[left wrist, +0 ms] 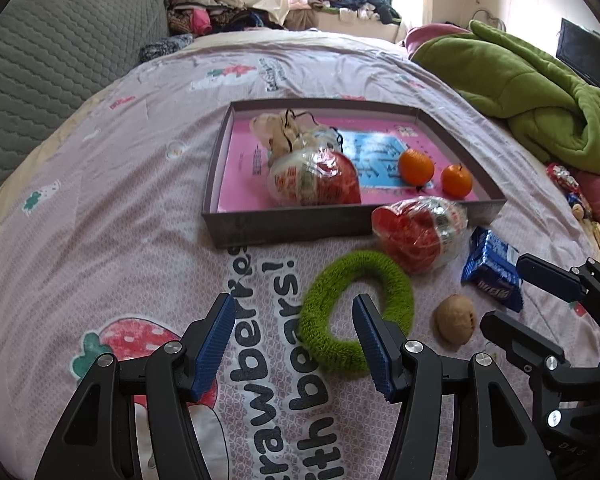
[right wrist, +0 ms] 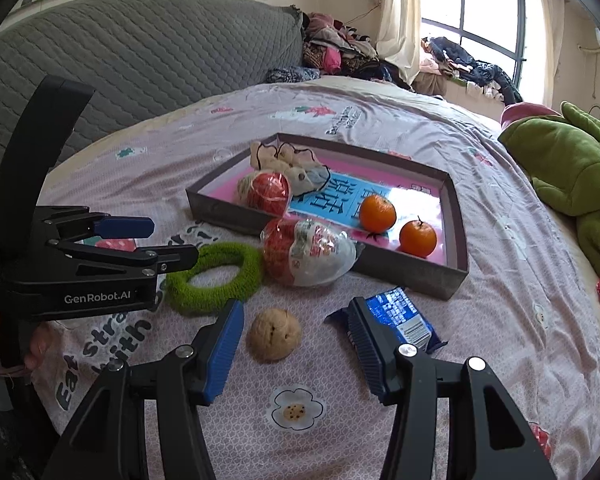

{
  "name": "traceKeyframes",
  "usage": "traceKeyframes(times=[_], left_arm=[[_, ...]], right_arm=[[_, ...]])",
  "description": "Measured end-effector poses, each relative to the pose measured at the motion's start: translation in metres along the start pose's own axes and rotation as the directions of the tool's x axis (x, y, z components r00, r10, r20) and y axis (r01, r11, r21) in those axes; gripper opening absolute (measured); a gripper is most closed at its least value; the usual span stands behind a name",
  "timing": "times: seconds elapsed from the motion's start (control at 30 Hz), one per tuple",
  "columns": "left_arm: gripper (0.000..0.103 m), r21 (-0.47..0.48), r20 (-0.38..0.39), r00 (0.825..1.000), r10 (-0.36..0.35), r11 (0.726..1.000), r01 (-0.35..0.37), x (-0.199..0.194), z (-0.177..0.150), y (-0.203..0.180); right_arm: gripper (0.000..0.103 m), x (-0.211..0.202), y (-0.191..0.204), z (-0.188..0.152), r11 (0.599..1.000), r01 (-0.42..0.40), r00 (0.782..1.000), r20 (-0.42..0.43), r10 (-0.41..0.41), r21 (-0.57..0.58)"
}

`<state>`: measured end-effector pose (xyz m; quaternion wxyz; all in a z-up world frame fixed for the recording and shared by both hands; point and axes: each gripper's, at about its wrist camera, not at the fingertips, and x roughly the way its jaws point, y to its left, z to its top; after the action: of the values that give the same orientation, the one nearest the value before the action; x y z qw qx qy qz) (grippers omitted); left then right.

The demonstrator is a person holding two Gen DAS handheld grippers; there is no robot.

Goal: Organize objects
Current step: 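Withdraw both open grippers back from the pink box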

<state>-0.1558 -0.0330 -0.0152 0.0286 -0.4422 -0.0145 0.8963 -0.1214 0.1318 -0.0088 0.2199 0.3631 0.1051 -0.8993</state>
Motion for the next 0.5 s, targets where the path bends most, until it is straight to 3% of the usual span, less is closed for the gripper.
traceKeyframes(times=[0.5], left_arm=[[0.063, -0.02, -0.041, 0.999, -0.009, 1.0, 0.008, 0.024, -0.004, 0.004]], right_arm=[[0.054, 0.023, 0.006, -0.011, 1.0, -0.012, 0.999, -0.044, 0.011, -0.012]])
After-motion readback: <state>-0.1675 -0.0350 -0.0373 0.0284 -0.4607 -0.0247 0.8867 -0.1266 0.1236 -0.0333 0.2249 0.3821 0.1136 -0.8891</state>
